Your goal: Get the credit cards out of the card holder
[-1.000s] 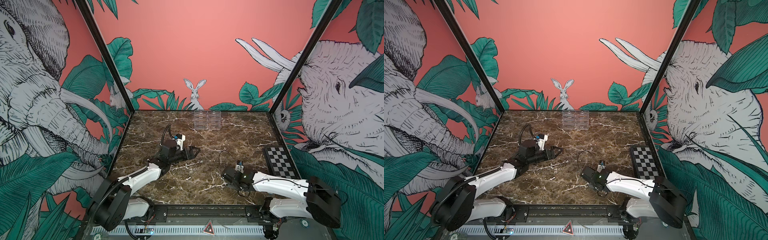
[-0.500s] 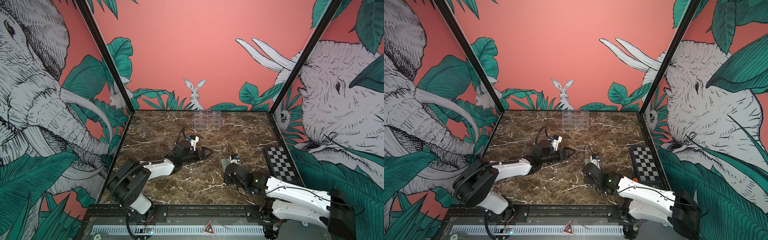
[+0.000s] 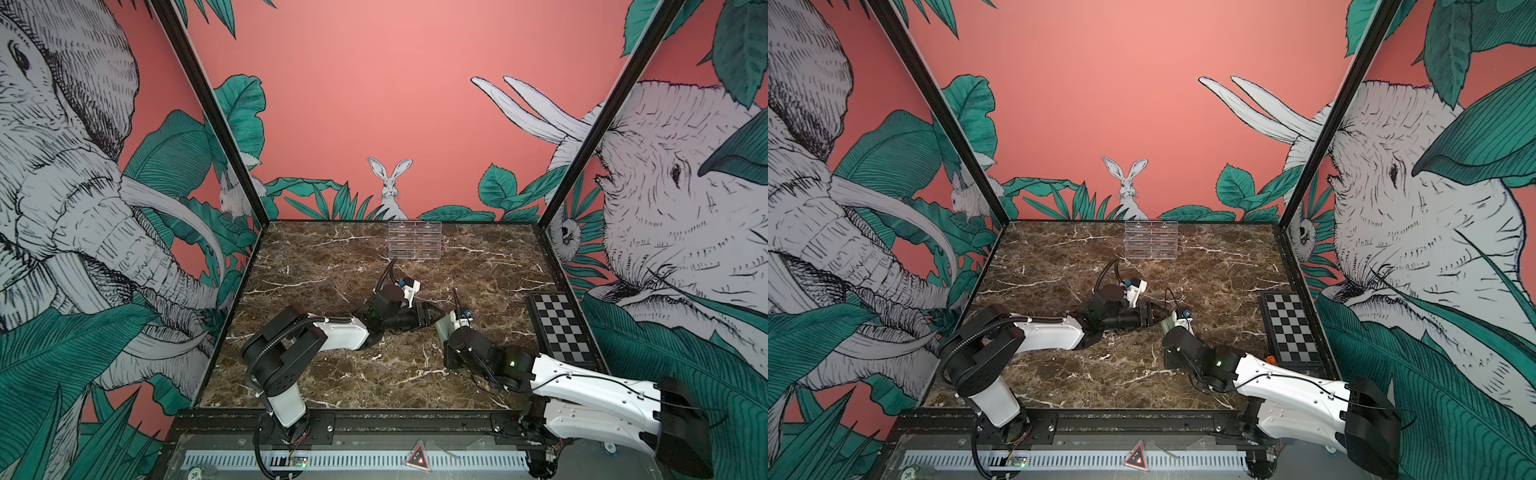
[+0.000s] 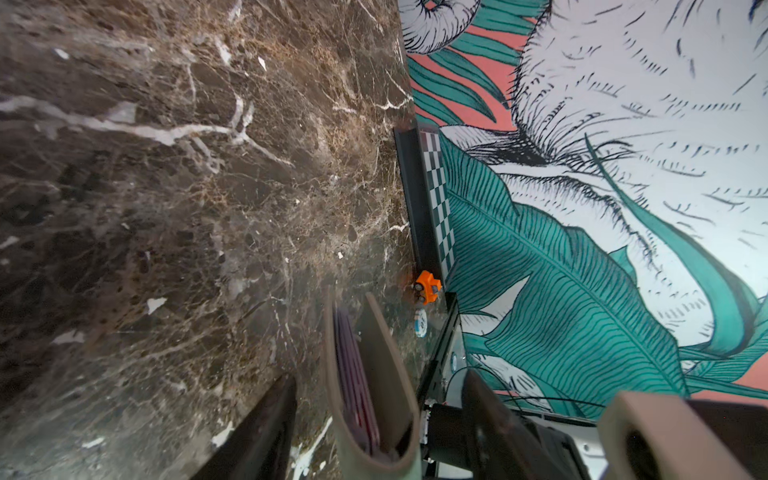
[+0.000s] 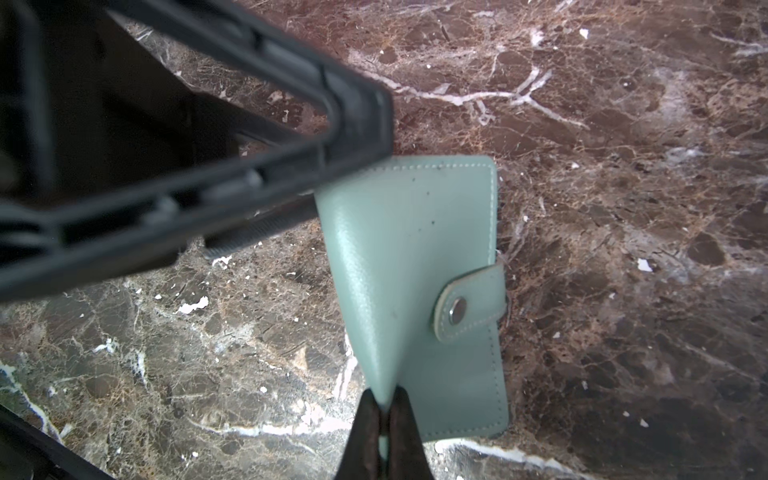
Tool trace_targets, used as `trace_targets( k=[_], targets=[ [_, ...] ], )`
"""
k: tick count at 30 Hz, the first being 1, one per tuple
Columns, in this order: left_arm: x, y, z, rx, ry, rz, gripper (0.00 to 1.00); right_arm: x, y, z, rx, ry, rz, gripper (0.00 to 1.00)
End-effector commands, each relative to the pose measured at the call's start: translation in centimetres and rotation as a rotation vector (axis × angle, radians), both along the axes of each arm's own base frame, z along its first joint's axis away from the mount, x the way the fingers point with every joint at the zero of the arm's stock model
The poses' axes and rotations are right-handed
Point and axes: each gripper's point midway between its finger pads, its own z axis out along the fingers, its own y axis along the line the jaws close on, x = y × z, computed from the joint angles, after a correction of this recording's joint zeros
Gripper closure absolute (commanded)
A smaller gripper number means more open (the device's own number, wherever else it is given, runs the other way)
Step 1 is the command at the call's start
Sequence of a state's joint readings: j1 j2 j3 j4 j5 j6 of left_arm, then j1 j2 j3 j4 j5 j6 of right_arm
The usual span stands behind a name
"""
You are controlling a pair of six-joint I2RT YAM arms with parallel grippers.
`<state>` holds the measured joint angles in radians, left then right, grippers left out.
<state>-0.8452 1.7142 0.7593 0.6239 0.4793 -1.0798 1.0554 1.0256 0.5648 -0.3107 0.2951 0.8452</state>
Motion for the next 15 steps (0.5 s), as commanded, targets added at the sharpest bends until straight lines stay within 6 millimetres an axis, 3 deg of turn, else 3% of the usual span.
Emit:
trace_targets(
  k=[1, 5, 11, 12, 15],
  targets=[
    [-0.1, -0.7, 0.7, -0.024, -0.002, -0.009, 0.44, 0.3, 0.6, 0.7, 0.019, -0.035, 0.012, 1.0],
    [-0.5, -1.1, 0.2, -0.019, 0.006, -0.024, 0.57, 0.3, 0.8, 0.9, 0.032, -0.04, 0.014, 1.0],
    [-0.6, -1.0, 0.0, -0.027, 0.006, -0.021, 0.84, 0.2, 0.6, 0.8, 0.031, -0.035, 0.007, 0.98],
    [-0.7, -1.1, 0.2, -0.027, -0.002, -0.025, 0.88, 0.2, 0.4, 0.7, 0.025, -0.033, -0.003, 0.92],
    [-0.9, -0.7, 0.8, -0.008, -0.043, -0.039, 0.99, 0.1, -0.6, 0.5, 0.016, -0.03, -0.036, 0.48]
  ],
)
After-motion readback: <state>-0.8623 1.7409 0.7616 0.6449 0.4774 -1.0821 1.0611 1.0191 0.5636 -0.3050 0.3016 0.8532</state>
